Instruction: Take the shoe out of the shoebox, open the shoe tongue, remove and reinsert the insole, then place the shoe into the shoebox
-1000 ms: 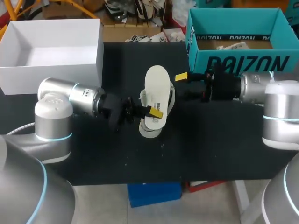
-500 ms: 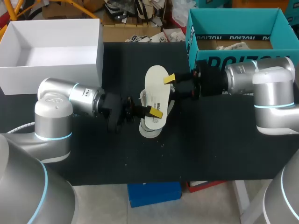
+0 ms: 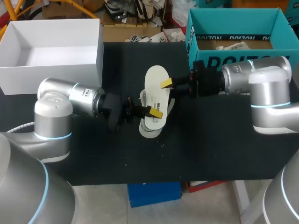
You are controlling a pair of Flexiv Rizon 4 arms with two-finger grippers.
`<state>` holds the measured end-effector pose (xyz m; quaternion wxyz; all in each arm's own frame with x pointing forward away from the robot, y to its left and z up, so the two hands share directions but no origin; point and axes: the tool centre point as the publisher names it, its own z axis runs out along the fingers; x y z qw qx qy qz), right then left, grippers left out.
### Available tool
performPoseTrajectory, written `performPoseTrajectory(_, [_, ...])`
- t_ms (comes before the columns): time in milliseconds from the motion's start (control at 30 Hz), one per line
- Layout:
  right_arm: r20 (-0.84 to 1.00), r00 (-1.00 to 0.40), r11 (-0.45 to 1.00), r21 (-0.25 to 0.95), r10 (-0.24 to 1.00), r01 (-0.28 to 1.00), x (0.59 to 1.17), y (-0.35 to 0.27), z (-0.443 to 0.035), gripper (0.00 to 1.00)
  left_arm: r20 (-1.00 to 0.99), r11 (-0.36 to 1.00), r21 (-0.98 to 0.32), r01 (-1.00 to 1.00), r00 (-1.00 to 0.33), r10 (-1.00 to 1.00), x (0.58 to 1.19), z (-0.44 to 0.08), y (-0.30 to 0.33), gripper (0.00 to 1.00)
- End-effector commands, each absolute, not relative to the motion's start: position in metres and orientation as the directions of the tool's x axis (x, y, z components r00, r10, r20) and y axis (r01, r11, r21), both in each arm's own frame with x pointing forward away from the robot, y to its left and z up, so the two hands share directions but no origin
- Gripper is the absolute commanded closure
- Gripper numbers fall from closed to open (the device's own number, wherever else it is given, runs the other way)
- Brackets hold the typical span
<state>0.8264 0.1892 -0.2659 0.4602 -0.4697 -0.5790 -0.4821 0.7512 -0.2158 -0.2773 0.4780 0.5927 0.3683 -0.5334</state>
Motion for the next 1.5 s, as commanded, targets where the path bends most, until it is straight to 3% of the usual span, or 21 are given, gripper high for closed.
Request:
performPoseTrajectory(33, [0.986,-0.133,0.101,0.123,0.098,0.987,0.831,0.194,-0.270,0.61,-0.984,-0.270,0.176,0.947,0.163,-0.072,0.751,-0.278,-0.217,1.00])
performPoseTrajectory(100, [0.987,-0.129,0.103,0.119,0.099,0.987,0.832,0.194,-0.270,0.69,-0.984,-0.270,0.176,0.947,0.163,-0.072,0.751,-0.278,-0.217,1.00])
performPoseTrajectory(133, [0.987,-0.124,0.106,0.114,0.101,0.988,0.832,0.195,-0.271,0.80,-0.984,-0.270,0.176,0.947,0.163,-0.072,0.751,-0.278,-0.217,1.00])
performPoseTrajectory(167, [0.987,-0.121,0.107,0.111,0.101,0.988,0.832,0.195,-0.272,1.00,-0.984,-0.270,0.176,0.947,0.163,-0.072,0.751,-0.278,-0.217,1.00])
performPoseTrajectory(500, [0.988,-0.114,0.110,0.102,0.105,0.989,0.831,0.196,-0.273,1.00,-0.986,-0.263,0.168,0.950,0.167,-0.025,0.750,-0.276,-0.216,1.00])
performPoseTrajectory(567, [0.988,-0.114,0.110,0.102,0.105,0.989,0.831,0.196,-0.273,1.00,-0.989,-0.265,0.144,0.953,0.151,0.006,0.750,-0.271,-0.214,0.00])
performPoseTrajectory(800, [0.988,-0.114,0.110,0.102,0.105,0.989,0.831,0.196,-0.273,1.00,-0.940,-0.272,0.060,0.960,0.146,0.309,0.742,-0.252,-0.186,0.00])
performPoseTrajectory(1067, [0.988,-0.114,0.110,0.102,0.105,0.989,0.831,0.196,-0.273,1.00,-0.709,-0.333,-0.022,0.943,0.220,0.670,0.729,-0.231,-0.148,0.00])
performPoseTrajectory(1200, [0.988,-0.114,0.110,0.102,0.105,0.989,0.831,0.196,-0.273,1.00,-0.471,-0.362,0.026,0.932,0.331,0.818,0.726,-0.221,-0.148,0.00])
performPoseTrajectory(1333, [0.988,-0.114,0.110,0.102,0.105,0.989,0.831,0.196,-0.273,1.00,-0.077,-0.388,0.194,0.901,0.408,0.909,0.726,-0.207,-0.156,0.00])
performPoseTrajectory(1500, [0.988,-0.114,0.110,0.102,0.105,0.989,0.831,0.196,-0.273,1.00,-0.077,-0.388,0.194,0.901,0.408,0.909,0.726,-0.207,-0.156,0.00])
